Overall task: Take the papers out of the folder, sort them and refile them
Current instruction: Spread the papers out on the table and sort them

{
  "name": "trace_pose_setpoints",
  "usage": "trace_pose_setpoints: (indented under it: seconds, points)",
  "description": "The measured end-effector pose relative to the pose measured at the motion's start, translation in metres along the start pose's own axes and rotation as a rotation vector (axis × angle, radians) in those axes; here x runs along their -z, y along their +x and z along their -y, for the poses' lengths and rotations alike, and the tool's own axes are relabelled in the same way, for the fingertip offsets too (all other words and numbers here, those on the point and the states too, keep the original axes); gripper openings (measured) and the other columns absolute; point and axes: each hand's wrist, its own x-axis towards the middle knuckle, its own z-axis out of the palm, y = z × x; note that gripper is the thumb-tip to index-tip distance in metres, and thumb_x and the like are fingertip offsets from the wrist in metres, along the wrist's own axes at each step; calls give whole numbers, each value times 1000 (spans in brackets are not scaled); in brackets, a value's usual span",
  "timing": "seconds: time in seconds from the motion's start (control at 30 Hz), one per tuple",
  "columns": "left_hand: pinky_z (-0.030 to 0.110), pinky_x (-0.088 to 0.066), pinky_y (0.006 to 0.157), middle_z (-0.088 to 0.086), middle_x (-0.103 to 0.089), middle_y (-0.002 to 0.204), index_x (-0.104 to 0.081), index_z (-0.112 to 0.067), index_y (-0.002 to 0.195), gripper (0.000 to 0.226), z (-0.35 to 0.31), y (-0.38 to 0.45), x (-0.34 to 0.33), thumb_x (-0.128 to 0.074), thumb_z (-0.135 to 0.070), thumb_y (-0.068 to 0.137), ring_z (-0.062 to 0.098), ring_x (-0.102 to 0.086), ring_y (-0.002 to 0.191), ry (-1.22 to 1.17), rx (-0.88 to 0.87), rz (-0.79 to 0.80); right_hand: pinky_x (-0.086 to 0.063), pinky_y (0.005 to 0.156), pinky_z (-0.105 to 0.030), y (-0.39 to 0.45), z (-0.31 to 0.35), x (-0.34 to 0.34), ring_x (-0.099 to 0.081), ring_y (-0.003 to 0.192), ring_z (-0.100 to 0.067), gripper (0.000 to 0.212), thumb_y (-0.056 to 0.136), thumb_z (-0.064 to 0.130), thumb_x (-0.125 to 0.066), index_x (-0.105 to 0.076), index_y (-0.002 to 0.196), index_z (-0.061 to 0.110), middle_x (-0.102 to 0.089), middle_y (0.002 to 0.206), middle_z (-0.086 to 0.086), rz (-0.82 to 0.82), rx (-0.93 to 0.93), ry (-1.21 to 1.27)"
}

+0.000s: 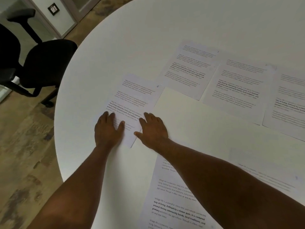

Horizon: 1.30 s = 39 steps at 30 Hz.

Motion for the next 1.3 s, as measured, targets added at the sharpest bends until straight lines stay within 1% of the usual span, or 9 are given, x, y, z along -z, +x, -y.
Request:
trace_pose_setpoints:
  seconds: [0.13, 0.33, 0.5, 0.7, 0.87, 1.0, 1.13, 1.2, 1.3]
  points:
    - [51, -27, 113, 19, -31, 154, -36, -8, 144, 74, 13, 9, 0, -33, -57, 89, 38, -26, 142, -24, 48, 77, -5, 121, -41, 8, 7, -5, 0, 150, -25, 74, 98, 58, -32, -11, 154, 16, 1, 163, -8, 91, 23, 5]
    - [51, -25, 114, 17, -26, 156, -32, -10, 147, 76, 23, 22, 3, -31, -58, 88, 35, -22, 144, -29, 59, 120, -1, 121, -40, 12, 6, 0, 7, 150, -21, 69, 100, 53, -28, -3, 155, 20, 9, 163, -4, 132, 38, 42]
    - [50, -20, 116, 19, -24, 157, -28, -5, 149, 83, 2, 9, 4, -28, -62, 88, 34, -20, 145, -84, 56, 80, -2, 120, -37, -27, -11, 6, -4, 150, -22, 63, 102, 48, -30, -17, 153, 15, -8, 162, -7, -32, 26, 65]
    - [43, -13, 119, 9, -17, 160, -27, -9, 151, 76, -60, -63, -7, -30, -58, 93, 26, -14, 148, -172, -130, 111, -10, 119, -36, -123, -35, -22, -23, 146, -24, 59, 99, 46, -40, -36, 147, 12, -29, 157, -8, -152, -12, 105]
    - [42, -14, 120, 9, -20, 160, -33, -11, 149, 70, -103, -130, -11, -32, -54, 94, 24, -17, 148, -197, -249, 187, -13, 117, -33, -196, -42, -31, -29, 144, -21, 58, 96, 48, -42, -44, 143, 14, -36, 154, -6, -238, -168, 159]
    - [47, -25, 116, 14, -33, 154, -47, -9, 139, 66, -126, -180, -11, -35, -53, 91, 31, -31, 141, -163, -345, 230, -34, 111, -38, -254, -55, -35, -48, 130, -23, 51, 90, 44, -51, -57, 130, 13, -54, 139, -7, -364, -330, 193]
    - [46, -32, 112, 13, -37, 152, -52, -10, 135, 66, -147, -228, -10, -39, -55, 89, 32, -38, 137, -177, -415, 279, -49, 95, -38, -315, -74, -40, -59, 109, -24, 40, 82, 34, -67, -63, 114, 10, -63, 116, -6, -522, -550, 227]
    - [47, -35, 111, 12, -38, 152, -53, -10, 135, 65, -158, -249, -10, -40, -54, 89, 32, -39, 136, -197, -471, 307, -50, 87, -37, -344, -85, -43, -60, 100, -25, 42, 75, 26, -78, -63, 110, 9, -63, 109, -6, -560, -676, 217]
    - [48, -40, 107, 13, -43, 148, -57, -9, 132, 62, -177, -275, -11, -44, -51, 87, 34, -45, 133, -210, -608, 334, -52, 80, -39, -382, -100, -48, -59, 95, -28, 48, 72, 20, -82, -60, 113, 7, -60, 106, -10, -599, -856, 263]
